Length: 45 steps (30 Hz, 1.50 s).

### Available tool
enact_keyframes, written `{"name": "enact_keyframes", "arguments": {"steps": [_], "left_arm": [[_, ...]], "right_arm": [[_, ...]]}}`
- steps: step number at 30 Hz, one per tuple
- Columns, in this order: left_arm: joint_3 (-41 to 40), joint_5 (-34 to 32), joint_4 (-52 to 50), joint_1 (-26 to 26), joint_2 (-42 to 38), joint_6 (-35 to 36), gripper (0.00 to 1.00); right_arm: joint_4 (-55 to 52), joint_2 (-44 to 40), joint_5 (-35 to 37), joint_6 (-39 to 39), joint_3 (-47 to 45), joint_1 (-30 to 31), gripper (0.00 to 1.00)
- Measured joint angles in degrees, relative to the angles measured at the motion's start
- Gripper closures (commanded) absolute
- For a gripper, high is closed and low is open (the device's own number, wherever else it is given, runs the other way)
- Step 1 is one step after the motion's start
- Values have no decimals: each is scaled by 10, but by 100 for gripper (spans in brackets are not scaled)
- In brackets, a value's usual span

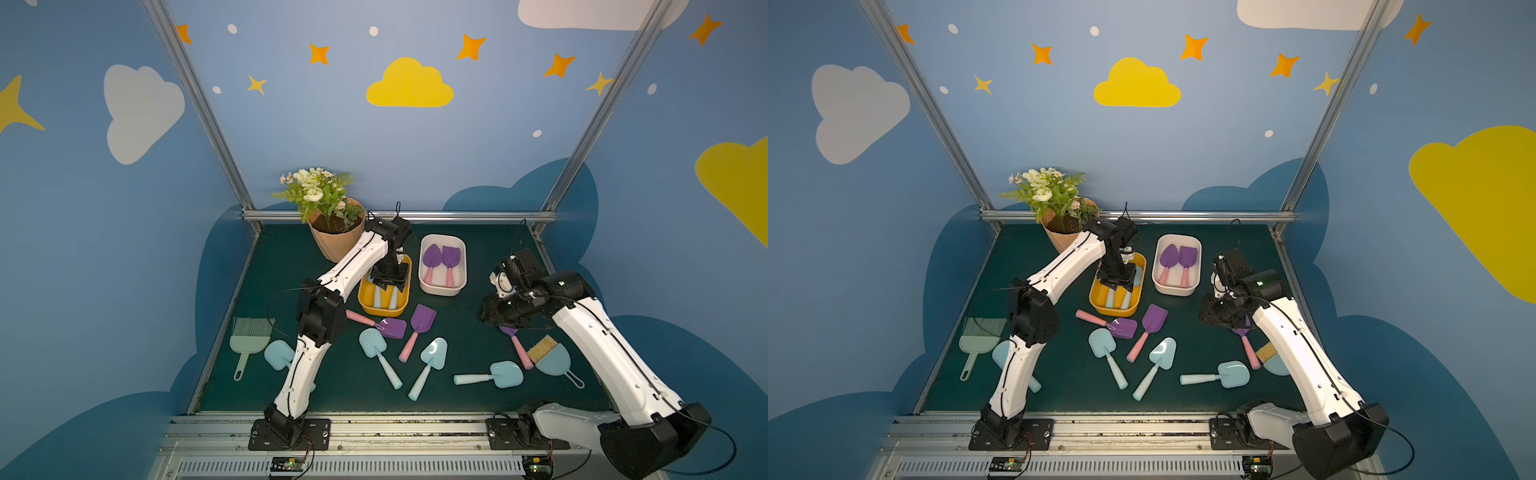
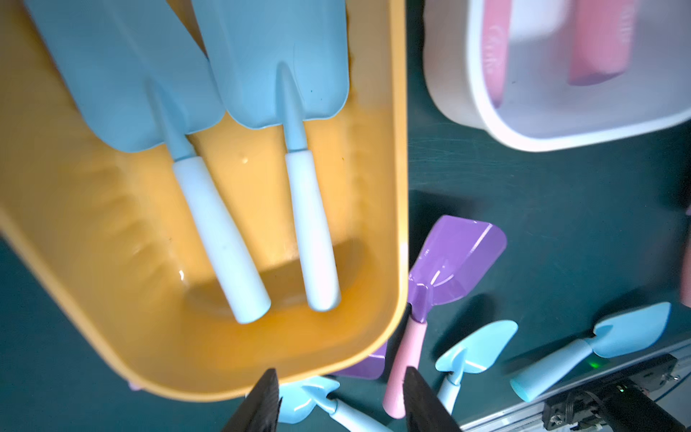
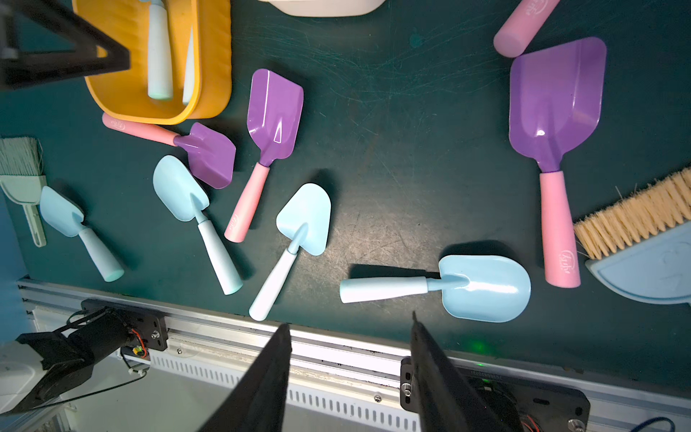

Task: Sort the small shovels by color and place them into the storage box
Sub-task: Place the shovel in the storage box, then pick up the shovel from the center of the board.

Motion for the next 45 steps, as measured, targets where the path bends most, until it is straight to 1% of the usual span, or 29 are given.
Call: {"name": "enact_keyframes", "arguments": {"steps": [6,11,18,24,31,36,45], "left_arm": [[-89,-20,33,-12,-112,-20,52],[-207,-34,66,-18,-207,-42,52],[-360,-43,105,-17,-329,-73,51],[-464,-43,131,-17,-403,-98,50],[-532,-43,145,-9,-459,-118,50],[-572,-43,155,2,-498,-129,50],[-620,-43,173,14,-549,-146,49]], "right_arm": [[-10,-4,11,23,0,0,47],[-14,-18,15,48,-6,0,47],[-18,-35,8,96,-61,0,47],[-20,-30,-19,151,-103,0,46],[-10,-10,-53,198,-133,6,44],[11,-12,-71,244,-161,17,44],[62,-65,-92,376,-245,40,40]]}}
